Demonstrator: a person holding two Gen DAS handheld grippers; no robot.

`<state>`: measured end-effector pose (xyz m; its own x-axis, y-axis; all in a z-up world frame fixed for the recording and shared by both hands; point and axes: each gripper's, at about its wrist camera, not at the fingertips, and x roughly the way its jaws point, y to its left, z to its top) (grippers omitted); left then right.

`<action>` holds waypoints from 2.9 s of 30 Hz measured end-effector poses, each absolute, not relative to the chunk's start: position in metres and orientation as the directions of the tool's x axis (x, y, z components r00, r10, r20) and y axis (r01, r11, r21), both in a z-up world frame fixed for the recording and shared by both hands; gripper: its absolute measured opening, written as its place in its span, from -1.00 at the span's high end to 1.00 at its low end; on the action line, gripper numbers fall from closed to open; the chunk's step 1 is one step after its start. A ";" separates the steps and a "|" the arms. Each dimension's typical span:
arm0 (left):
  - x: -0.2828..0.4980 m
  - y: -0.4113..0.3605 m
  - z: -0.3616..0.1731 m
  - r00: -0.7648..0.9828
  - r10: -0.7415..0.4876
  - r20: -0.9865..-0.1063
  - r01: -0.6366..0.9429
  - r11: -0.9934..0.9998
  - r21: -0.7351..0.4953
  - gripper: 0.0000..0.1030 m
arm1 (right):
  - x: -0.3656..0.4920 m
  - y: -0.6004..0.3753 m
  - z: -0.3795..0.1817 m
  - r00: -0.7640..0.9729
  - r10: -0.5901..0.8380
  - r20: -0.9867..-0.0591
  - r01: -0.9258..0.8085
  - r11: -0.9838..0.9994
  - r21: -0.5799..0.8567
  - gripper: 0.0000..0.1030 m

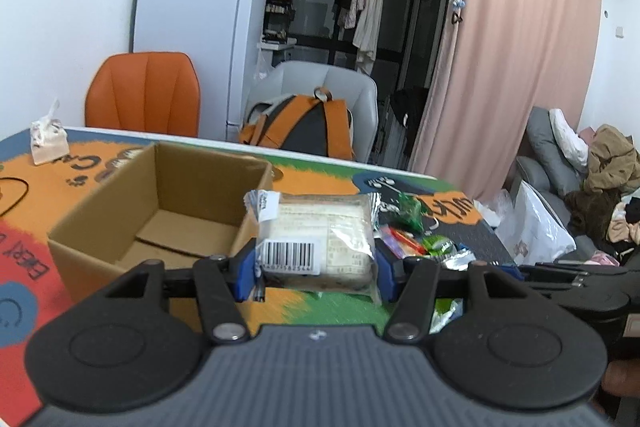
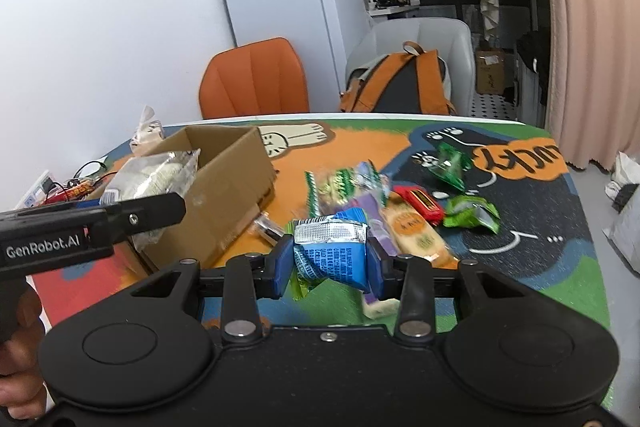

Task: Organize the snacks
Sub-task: 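Carry both snacks over the cardboard box and open both tools to drop them, then withdraw both tools from the box back toward the snack pile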

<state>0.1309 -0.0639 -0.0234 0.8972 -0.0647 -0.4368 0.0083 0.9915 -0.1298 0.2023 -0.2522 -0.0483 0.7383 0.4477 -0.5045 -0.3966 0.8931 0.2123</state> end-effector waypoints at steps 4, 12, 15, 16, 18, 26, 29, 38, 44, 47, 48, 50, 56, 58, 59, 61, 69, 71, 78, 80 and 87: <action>0.130 -0.050 -0.015 0.907 -0.049 -0.419 -0.007 0.991 -0.131 -0.10 | 0.204 -0.239 -0.043 0.738 0.462 -0.492 -0.412 0.886 0.214 0.25; 0.137 -0.025 -0.009 0.914 0.003 -0.405 -0.059 0.990 -0.126 -0.10 | 0.213 -0.211 -0.028 0.734 0.500 -0.460 -0.460 0.864 0.204 0.25; 0.141 -0.015 -0.008 0.913 0.020 -0.408 -0.079 0.989 -0.128 -0.10 | 0.217 -0.203 -0.027 0.729 0.508 -0.458 -0.469 0.859 0.205 0.25; 0.142 -0.012 -0.008 0.912 0.024 -0.409 -0.083 0.988 -0.128 -0.10 | 0.218 -0.201 -0.027 0.728 0.510 -0.459 -0.470 0.858 0.207 0.25; 0.144 -0.005 -0.008 0.911 0.034 -0.410 -0.095 0.987 -0.128 -0.10 | 0.220 -0.197 -0.026 0.726 0.515 -0.456 -0.473 0.855 0.214 0.25; 0.158 0.020 -0.010 0.904 0.067 -0.422 -0.140 0.979 -0.145 -0.10 | 0.230 -0.178 -0.018 0.724 0.531 -0.441 -0.489 0.845 0.215 0.25; 0.164 0.029 -0.010 0.900 0.070 -0.431 -0.147 0.978 -0.147 -0.10 | 0.232 -0.172 -0.015 0.723 0.537 -0.435 -0.492 0.842 0.221 0.25; 0.186 0.059 -0.018 0.873 0.062 -0.484 -0.166 0.971 -0.174 -0.10 | 0.248 -0.145 -0.010 0.705 0.552 -0.445 -0.509 0.831 0.224 0.25; 0.204 0.072 -0.026 0.849 0.045 -0.527 -0.173 0.965 -0.197 -0.10 | 0.263 -0.125 -0.012 0.682 0.566 -0.463 -0.521 0.820 0.235 0.25; 0.208 0.076 -0.031 0.836 0.039 -0.547 -0.176 0.963 -0.202 -0.10 | 0.270 -0.115 -0.017 0.661 0.579 -0.478 -0.530 0.811 0.248 0.25; 0.209 0.078 -0.033 0.831 0.038 -0.554 -0.180 0.963 -0.203 -0.10 | 0.272 -0.112 -0.018 0.653 0.584 -0.482 -0.535 0.806 0.251 0.25; 0.209 0.081 -0.037 0.823 0.039 -0.566 -0.187 0.961 -0.205 -0.10 | 0.274 -0.106 -0.021 0.641 0.592 -0.489 -0.543 0.800 0.256 0.25; 0.205 0.087 -0.044 0.803 0.060 -0.593 -0.215 0.957 -0.194 -0.13 | 0.279 -0.086 -0.030 0.598 0.621 -0.507 -0.577 0.773 0.266 0.17; 0.202 0.089 -0.046 0.798 0.078 -0.598 -0.235 0.954 -0.188 -0.15 | 0.281 -0.082 -0.032 0.594 0.621 -0.511 -0.576 0.772 0.268 0.17; 0.199 0.089 -0.046 0.798 0.087 -0.596 -0.241 0.953 -0.183 -0.16 | 0.282 -0.081 -0.033 0.590 0.626 -0.510 -0.577 0.769 0.277 0.17; 0.194 0.090 -0.046 0.799 0.094 -0.595 -0.244 0.953 -0.177 -0.17 | 0.283 -0.079 -0.033 0.582 0.634 -0.510 -0.576 0.764 0.292 0.16; 0.175 0.087 -0.044 0.787 0.143 -0.600 -0.288 0.946 -0.152 -0.24 | 0.278 -0.070 -0.031 0.553 0.669 -0.497 -0.600 0.733 0.320 -0.06; 0.171 0.090 -0.043 0.791 0.136 -0.596 -0.296 0.938 -0.179 -0.32 | 0.273 -0.070 -0.027 0.558 0.672 -0.486 -0.602 0.731 0.320 -0.22; 0.154 0.087 -0.027 0.820 0.147 -0.553 -0.306 0.929 -0.207 -0.58 | 0.251 -0.094 -0.006 0.597 0.677 -0.429 -0.603 0.732 0.317 -0.43; 0.151 0.083 -0.021 0.828 0.148 -0.541 -0.300 0.932 -0.203 -0.60 | 0.248 -0.106 -0.002 0.611 0.669 -0.423 -0.586 0.742 0.326 -0.45; 0.137 0.063 -0.012 0.848 0.133 -0.513 -0.264 0.945 -0.192 -0.76 | 0.234 -0.142 -0.002 0.647 0.627 -0.433 -0.535 0.778 0.328 -0.49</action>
<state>0.1367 0.0628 -0.0118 0.8482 0.1331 -0.5127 -0.2643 0.9452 -0.1917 0.2342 -0.1425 -0.0016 0.6471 0.6275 -0.4331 -0.5353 0.7784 0.3279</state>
